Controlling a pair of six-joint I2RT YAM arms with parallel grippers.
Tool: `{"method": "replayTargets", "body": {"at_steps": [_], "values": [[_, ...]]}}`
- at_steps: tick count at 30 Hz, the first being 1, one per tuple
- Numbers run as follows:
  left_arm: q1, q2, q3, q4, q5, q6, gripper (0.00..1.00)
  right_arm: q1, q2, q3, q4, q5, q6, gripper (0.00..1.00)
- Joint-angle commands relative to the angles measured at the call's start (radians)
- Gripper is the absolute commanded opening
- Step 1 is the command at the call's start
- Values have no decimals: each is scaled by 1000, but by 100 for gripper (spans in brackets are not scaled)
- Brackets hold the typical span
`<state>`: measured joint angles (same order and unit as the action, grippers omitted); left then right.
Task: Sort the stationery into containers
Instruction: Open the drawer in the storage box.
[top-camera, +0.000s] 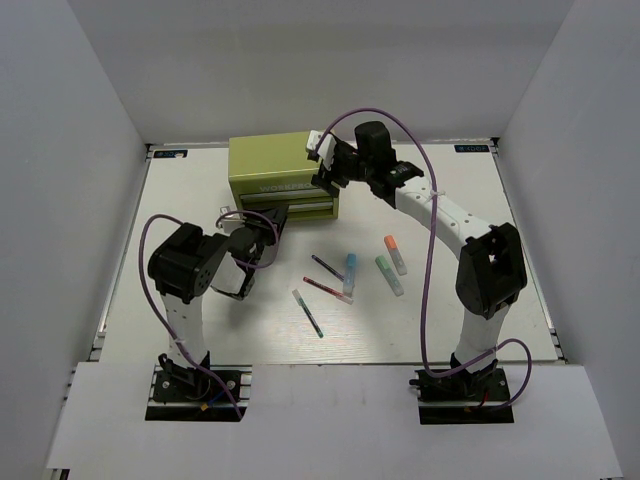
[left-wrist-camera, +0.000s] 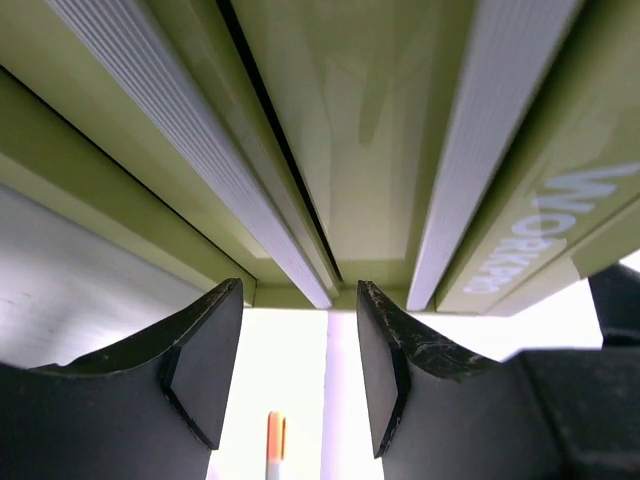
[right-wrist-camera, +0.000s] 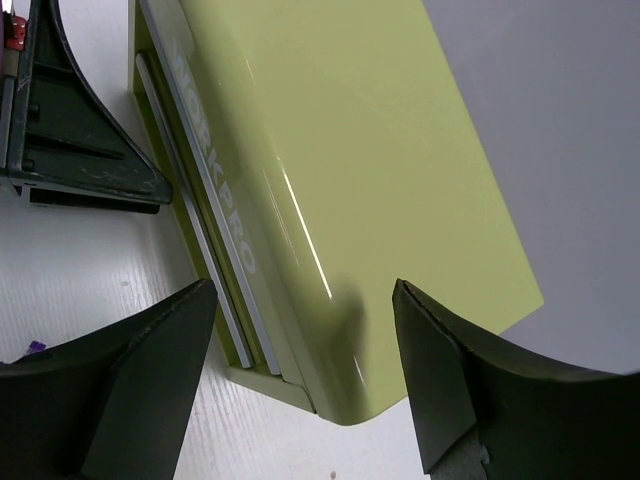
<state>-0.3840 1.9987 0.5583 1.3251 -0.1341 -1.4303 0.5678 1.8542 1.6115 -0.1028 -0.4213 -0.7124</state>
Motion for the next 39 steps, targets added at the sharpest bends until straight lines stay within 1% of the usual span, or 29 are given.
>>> {"method": "replayTargets", "body": {"at_steps": [1, 6, 8, 19, 26, 32, 39], "values": [[-6, -58, -11, 281, 28, 22, 59, 3, 0, 50, 18, -4, -9, 77], [-6, -81, 0, 290, 39, 42, 59, 1, 0, 50, 20, 4, -12, 77], [-6, -92, 23, 261, 63, 63, 59, -2, 5, 50, 20, 7, -12, 77], [-6, -103, 52, 252, 64, 73, 59, -2, 16, 45, 21, 24, -18, 77], [-6, -72, 104, 241, 50, 73, 59, -2, 14, 42, 26, 33, -25, 77], [-6, -63, 104, 232, -1, 73, 58, -3, 20, 41, 28, 45, -28, 77], [-6, -54, 95, 214, -10, 73, 57, -5, 23, 42, 31, 50, -28, 77]]}}
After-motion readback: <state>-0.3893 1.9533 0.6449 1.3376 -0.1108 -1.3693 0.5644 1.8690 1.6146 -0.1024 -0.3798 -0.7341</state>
